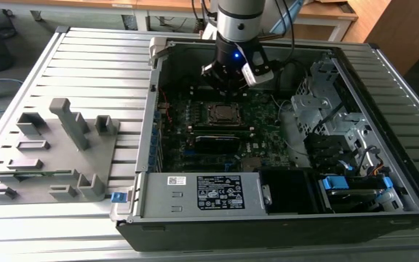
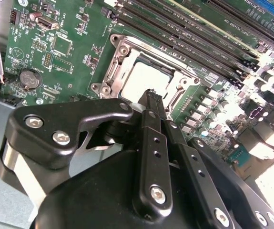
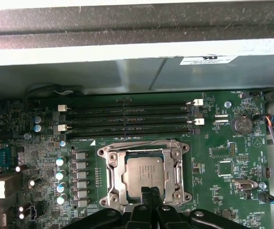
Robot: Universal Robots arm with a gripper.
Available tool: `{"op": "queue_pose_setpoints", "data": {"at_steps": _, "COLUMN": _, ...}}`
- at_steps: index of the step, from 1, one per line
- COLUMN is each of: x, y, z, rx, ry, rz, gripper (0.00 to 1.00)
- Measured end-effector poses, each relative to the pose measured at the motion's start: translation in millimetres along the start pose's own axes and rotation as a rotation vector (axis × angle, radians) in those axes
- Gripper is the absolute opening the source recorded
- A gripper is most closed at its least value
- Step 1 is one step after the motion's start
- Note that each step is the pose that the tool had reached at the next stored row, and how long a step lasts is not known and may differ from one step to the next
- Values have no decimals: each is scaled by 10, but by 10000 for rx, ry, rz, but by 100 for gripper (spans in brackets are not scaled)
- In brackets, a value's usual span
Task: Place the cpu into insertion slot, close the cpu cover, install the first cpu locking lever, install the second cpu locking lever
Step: 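Install the second cpu locking lever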
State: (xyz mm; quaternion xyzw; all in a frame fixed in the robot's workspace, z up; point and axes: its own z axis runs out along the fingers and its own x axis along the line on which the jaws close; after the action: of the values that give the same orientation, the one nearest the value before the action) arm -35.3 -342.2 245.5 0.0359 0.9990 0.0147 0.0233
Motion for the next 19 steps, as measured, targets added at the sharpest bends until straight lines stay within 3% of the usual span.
{"op": "queue_pose_setpoints", "data": {"at_steps": 19, "x": -4, "y": -50, "z": -19, "rx": 0, "ry": 0, "rz": 1, "gripper": 10}}
